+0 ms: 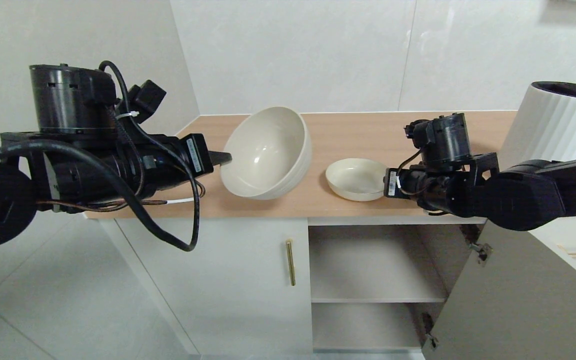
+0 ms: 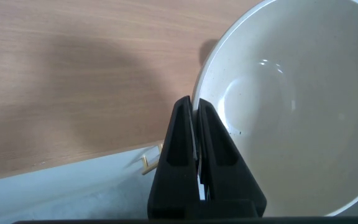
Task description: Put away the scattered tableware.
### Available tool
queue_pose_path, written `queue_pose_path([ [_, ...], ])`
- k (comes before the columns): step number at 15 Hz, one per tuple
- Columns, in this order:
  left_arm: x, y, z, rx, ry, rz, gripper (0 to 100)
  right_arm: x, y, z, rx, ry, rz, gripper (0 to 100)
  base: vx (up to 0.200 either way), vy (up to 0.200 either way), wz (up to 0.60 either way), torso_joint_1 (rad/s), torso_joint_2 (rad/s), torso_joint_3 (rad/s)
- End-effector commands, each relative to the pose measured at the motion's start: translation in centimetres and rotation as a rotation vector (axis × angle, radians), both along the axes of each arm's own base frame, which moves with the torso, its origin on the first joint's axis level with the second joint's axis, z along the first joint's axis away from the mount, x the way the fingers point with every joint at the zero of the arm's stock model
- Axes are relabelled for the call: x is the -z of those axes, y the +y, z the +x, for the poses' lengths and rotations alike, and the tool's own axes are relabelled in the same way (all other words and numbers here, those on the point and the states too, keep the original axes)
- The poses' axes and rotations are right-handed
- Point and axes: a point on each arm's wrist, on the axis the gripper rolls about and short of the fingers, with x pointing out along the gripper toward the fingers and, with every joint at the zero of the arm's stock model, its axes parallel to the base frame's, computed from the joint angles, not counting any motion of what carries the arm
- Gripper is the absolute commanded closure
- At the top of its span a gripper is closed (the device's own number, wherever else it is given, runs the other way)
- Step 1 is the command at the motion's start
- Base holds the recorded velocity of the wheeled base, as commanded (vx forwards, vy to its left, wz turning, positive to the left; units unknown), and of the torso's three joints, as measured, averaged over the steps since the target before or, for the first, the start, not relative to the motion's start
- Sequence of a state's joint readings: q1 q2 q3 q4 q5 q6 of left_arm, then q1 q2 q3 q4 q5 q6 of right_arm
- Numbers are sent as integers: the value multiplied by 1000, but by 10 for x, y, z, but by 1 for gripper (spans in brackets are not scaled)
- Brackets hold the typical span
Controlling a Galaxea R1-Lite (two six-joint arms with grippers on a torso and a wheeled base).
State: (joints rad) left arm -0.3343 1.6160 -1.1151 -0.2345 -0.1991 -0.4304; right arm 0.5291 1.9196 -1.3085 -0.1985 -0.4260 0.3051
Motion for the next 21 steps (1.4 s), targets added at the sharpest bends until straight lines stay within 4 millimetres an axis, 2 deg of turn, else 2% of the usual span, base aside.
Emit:
queue_pose_path([
  [1,0,0,0,0,1,0,100,1,0,0,0,3,0,100,0,0,0,0,0,0],
  [3,0,0,-1,0,-1,-1,100,-3,-1,-2,3,-5,18,100,0,0,0,0,0,0],
  [7,-2,4,-13,15,-4,-5,100,-26,-12,-16,0,-42,67,100,0,0,0,0,0,0],
  [14,-2,13,-44,70,-4,-20,100,-51,-38,-66,-165,62,127,100,0,0,0,0,0,0],
  [19,6,21,-64,70,14,-15,100,-47,-56,-99,-235,154,135,100,0,0,0,0,0,0],
  [21,10,21,-68,76,25,-12,100,-48,-63,-104,-266,158,158,100,0,0,0,0,0,0],
])
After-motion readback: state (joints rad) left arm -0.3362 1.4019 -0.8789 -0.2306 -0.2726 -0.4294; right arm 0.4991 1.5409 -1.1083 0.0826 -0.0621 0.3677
